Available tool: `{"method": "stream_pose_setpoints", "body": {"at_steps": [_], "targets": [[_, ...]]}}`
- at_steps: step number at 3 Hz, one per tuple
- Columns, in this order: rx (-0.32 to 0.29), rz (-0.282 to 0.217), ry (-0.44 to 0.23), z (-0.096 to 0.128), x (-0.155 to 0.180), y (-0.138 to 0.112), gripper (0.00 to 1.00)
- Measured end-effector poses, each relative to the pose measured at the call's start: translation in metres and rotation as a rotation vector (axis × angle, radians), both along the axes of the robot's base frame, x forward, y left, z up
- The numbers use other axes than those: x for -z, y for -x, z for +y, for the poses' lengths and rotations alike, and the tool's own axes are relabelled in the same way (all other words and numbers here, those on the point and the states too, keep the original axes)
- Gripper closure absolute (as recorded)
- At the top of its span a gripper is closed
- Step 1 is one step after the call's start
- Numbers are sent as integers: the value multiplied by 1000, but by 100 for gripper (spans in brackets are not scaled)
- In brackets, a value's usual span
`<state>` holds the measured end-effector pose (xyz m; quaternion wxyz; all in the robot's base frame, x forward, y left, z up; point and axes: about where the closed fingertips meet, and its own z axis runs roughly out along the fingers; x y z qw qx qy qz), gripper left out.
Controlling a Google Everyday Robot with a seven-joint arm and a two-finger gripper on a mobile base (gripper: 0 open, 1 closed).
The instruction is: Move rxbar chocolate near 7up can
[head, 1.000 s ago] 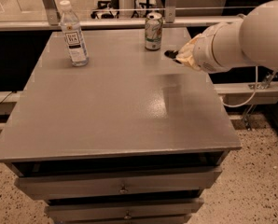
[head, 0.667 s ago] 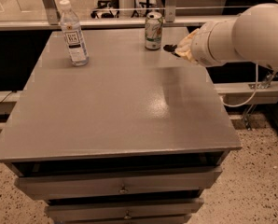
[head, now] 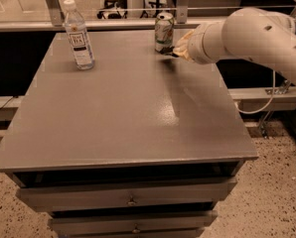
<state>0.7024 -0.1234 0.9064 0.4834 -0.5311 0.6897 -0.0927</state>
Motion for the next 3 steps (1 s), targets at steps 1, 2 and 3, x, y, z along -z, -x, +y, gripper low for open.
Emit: {"method": "stream_pose_setpoints", "body": {"at_steps": [1,2,3], "targets": [[-6,14,15,2,21,-29,100],[14,29,31,-2,35,-49,85],[29,36,37,-7,42,-58,62]]}}
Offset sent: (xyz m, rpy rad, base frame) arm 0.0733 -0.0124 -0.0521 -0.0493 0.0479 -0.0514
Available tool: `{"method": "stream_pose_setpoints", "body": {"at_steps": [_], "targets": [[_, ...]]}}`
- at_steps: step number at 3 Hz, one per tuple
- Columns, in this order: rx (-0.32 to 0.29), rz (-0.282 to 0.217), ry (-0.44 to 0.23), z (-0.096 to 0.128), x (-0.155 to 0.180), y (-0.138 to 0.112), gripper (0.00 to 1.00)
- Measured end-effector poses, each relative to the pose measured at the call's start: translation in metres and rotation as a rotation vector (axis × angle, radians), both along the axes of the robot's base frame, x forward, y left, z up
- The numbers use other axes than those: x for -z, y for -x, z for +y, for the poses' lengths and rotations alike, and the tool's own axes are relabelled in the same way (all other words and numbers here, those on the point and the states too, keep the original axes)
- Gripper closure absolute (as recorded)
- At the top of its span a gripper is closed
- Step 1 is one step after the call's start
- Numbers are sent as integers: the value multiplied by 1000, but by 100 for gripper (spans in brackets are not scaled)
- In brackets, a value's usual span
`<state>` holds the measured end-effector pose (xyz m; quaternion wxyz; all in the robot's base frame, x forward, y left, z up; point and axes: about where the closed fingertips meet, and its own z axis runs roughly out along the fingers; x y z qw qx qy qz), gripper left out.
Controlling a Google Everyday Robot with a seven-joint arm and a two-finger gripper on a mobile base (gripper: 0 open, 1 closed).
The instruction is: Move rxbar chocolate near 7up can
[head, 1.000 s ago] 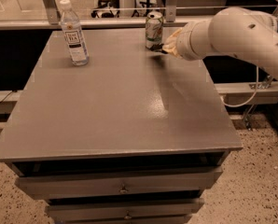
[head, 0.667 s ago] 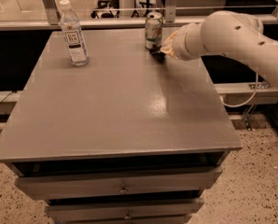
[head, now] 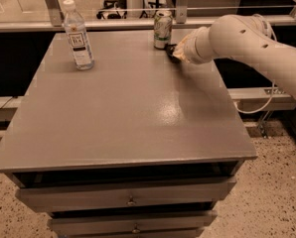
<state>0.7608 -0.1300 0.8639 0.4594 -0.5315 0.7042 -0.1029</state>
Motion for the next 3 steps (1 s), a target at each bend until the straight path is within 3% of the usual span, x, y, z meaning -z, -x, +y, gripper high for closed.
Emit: {"method": "stream_pose_setpoints", "body": {"at_steps": [2,3], "targets": [[-4,19,-11,-2,0,-1,16],[-28,43,-43,-2,-11,10,0]]}}
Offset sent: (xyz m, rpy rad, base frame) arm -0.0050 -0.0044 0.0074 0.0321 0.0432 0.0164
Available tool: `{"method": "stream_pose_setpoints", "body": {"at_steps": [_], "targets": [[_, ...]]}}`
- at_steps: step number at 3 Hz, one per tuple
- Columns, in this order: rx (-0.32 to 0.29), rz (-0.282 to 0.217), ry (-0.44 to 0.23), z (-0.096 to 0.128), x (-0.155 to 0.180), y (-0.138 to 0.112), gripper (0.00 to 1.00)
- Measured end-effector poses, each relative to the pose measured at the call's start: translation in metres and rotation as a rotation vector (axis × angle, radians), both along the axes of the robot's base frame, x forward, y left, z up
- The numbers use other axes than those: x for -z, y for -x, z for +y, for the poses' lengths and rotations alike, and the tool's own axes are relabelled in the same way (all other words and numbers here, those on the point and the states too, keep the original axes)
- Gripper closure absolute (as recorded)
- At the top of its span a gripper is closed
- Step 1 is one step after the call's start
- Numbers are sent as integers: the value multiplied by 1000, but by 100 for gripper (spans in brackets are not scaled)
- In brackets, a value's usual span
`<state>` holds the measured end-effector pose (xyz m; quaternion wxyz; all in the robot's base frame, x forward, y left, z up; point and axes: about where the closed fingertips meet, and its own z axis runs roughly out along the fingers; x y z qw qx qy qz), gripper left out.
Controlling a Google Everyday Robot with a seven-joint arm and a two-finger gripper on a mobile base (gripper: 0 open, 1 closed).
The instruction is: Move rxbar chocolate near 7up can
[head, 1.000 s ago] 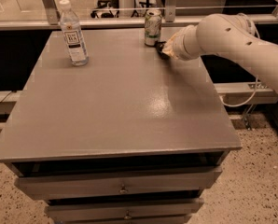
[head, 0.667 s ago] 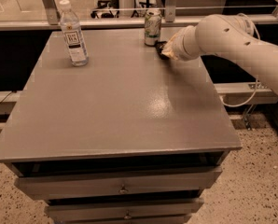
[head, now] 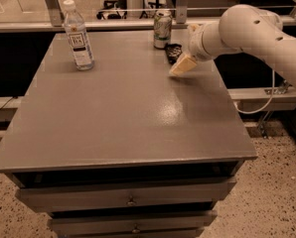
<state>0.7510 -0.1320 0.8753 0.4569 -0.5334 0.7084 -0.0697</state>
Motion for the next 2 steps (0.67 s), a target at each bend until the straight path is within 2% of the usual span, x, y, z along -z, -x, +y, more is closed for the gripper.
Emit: {"method": "stream_pose_setpoints", "body": {"at_steps": [1,2], "targets": [[-16,45,-90,-20,-17,17,0],[-24,69,-251,-58,-39,37,0]]}}
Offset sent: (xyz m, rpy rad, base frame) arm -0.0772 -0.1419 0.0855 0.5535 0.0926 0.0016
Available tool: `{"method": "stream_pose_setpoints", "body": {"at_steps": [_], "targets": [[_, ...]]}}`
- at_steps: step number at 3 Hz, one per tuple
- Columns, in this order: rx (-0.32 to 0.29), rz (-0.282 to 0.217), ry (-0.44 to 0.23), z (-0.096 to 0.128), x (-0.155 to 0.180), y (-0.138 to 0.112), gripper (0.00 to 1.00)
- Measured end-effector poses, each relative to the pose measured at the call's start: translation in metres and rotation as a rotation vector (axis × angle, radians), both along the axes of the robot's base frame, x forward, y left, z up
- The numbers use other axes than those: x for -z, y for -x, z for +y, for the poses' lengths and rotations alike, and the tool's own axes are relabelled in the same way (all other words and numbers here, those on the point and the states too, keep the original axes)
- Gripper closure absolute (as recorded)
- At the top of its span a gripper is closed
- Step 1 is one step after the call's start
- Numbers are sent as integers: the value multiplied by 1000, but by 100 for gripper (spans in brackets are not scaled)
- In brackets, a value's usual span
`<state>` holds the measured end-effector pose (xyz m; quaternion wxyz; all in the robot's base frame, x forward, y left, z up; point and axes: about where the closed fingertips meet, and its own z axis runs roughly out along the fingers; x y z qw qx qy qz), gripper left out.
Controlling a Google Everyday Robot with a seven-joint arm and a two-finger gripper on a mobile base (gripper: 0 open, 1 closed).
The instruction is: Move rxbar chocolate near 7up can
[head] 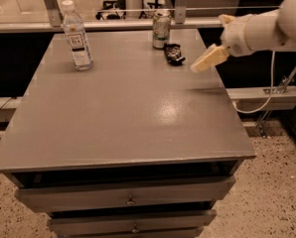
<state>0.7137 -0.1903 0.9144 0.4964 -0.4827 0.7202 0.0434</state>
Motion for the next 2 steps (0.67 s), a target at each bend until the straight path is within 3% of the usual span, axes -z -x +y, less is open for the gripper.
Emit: {"method": "stream_pose_setpoints", "body": {"at_steps": [1,2], "targets": [[20,-6,-192,-51,-20,31,0],[38,-7,-230,-64,-26,39,0]]}}
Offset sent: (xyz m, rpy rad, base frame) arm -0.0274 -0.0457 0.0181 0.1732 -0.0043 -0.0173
